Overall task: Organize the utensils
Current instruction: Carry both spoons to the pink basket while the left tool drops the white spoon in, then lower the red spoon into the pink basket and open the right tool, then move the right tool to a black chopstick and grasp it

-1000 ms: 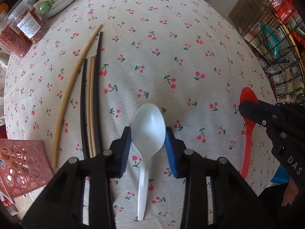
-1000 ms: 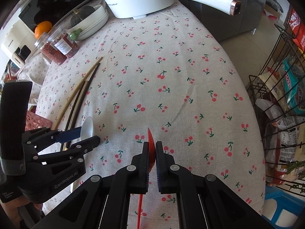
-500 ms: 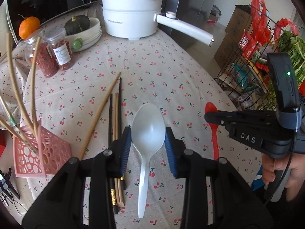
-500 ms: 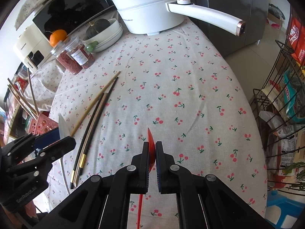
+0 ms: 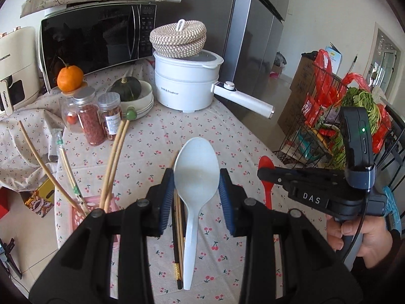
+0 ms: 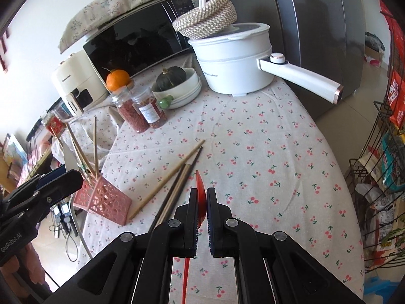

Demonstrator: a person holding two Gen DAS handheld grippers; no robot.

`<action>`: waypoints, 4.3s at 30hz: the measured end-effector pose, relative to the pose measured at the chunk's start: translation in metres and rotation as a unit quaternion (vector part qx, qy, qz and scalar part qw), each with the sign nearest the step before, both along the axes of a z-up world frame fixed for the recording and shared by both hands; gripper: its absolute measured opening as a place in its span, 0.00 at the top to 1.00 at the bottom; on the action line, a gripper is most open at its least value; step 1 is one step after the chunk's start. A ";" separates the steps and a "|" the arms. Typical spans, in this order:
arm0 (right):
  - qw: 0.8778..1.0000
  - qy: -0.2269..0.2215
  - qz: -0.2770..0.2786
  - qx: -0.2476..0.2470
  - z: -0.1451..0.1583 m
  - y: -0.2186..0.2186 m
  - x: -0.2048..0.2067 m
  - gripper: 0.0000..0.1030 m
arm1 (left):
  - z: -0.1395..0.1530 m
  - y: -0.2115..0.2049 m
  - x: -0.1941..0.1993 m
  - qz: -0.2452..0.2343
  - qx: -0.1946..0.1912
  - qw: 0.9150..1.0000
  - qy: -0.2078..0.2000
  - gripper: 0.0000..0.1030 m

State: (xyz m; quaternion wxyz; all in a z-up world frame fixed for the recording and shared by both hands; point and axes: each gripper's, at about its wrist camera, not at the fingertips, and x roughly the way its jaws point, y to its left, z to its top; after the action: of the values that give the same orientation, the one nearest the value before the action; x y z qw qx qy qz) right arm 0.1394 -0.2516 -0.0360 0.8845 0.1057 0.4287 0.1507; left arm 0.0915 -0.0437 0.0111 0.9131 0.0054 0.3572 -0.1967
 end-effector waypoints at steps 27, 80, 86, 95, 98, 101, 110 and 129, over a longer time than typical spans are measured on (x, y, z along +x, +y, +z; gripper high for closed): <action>0.992 -0.109 0.037 0.053 0.044 0.086 -0.016 0.94 | -0.022 0.096 0.017 0.149 -0.027 0.971 -0.183 0.64; 0.967 -0.235 -0.055 0.086 0.050 0.163 -0.010 0.91 | -0.072 0.161 -0.023 0.176 0.021 0.979 0.101 0.07; 0.972 -0.216 -0.027 0.092 0.054 0.151 -0.011 0.90 | -0.069 0.152 -0.026 0.164 0.026 0.982 0.093 0.01; 0.978 -0.197 0.015 0.072 0.060 0.099 -0.032 0.45 | -0.068 0.126 -0.028 0.139 0.048 0.986 0.081 0.01; 0.984 -0.168 0.017 0.056 0.052 0.082 -0.031 0.38 | -0.067 0.119 -0.028 0.134 0.049 0.987 0.080 0.01; 0.990 -0.139 0.016 0.028 0.039 0.072 -0.025 0.31 | -0.067 0.111 -0.029 0.128 0.057 0.987 0.078 0.01; 0.998 0.005 0.039 -0.058 -0.033 0.070 0.012 0.20 | -0.077 0.098 -0.023 0.112 0.064 0.987 0.095 0.01; 0.981 0.148 -0.016 -0.121 -0.120 0.093 0.077 0.20 | -0.084 0.084 -0.016 0.091 0.065 0.987 0.112 0.01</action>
State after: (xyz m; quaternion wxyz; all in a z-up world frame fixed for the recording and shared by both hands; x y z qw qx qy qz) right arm 0.2160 -0.1587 -0.1563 0.8201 0.0257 0.5679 0.0659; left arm 0.0753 0.0399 -0.0729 0.8791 0.0105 0.4682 -0.0888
